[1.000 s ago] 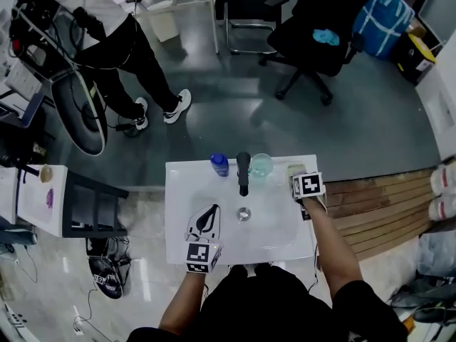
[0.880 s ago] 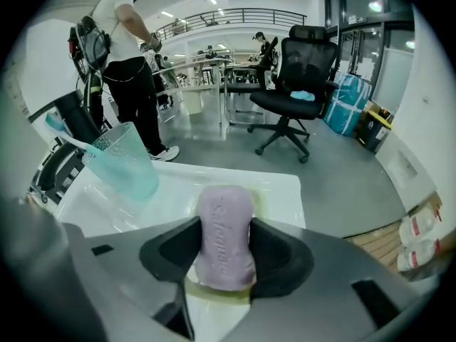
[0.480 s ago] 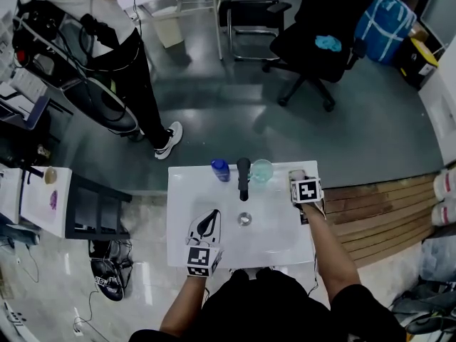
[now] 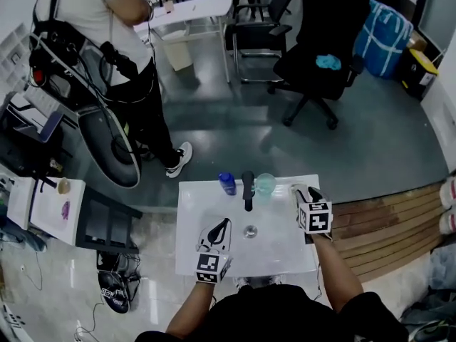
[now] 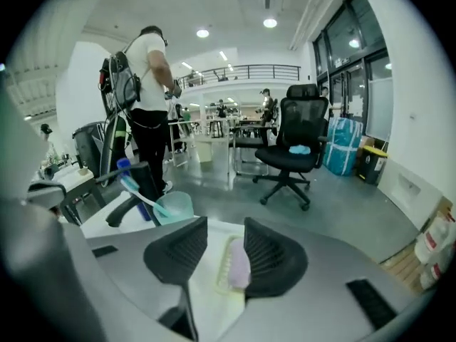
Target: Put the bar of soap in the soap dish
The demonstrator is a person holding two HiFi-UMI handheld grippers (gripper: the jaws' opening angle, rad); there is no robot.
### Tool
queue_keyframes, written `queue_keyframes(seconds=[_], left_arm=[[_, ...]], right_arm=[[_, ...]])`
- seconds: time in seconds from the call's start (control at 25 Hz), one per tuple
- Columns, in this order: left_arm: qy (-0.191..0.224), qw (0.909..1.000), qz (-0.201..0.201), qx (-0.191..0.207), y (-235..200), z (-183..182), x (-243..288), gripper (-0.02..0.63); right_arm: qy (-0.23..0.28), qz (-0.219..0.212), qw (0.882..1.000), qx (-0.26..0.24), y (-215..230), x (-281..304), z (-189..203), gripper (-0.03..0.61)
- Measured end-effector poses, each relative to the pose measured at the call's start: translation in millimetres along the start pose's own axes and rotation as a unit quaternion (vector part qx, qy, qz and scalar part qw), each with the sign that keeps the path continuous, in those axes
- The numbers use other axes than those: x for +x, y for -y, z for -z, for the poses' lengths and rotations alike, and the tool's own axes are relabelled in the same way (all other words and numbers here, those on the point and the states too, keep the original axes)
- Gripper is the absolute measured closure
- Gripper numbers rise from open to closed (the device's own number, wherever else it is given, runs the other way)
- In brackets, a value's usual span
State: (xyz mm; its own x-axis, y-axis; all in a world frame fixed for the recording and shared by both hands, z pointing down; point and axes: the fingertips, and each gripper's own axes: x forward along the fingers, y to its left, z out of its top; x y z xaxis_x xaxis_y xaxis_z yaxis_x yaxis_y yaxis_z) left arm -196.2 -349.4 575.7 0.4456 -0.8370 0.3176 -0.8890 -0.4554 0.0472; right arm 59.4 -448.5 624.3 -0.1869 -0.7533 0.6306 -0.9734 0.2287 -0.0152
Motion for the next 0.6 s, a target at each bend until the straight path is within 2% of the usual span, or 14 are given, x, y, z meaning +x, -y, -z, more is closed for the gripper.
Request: queue_keyframes(seconds=[0.16,0.24,0.32,0.48,0.6], left_arm=[[0.021,0.9997,-0.003,0.015,1.0,-20.7,-1.0,0.595],[0.03,0.9994,-0.004,0.017,2.8,-28.5,-2.7,0.595],[0.038,0.9991,-0.005,0.019,4.2,-35.0,-5.2,0.595],[0.049,0.9985,-0.004,0.023,6.6,-46.3,-7.7,0.595],[0.054,0.9982,-0.004,0.027,8.8,-52.3,-11.8,0.595]], right_arm=[[0.079,-0.007,0.997,0.006,-13.6,-41.2,-27.8,0.474],[0.115,-0.007,0.993,0.005,-19.6,-62.5,-36.7,0.531],[0.15,-0.008,0.989,0.0,-27.6,-81.9,-44.7,0.557],[0.205,-0.006,0.978,-0.027,-40.8,-111.4,-59.7,0.558],[0.223,-0.005,0.974,-0.041,-44.6,-123.3,-63.7,0.558]])
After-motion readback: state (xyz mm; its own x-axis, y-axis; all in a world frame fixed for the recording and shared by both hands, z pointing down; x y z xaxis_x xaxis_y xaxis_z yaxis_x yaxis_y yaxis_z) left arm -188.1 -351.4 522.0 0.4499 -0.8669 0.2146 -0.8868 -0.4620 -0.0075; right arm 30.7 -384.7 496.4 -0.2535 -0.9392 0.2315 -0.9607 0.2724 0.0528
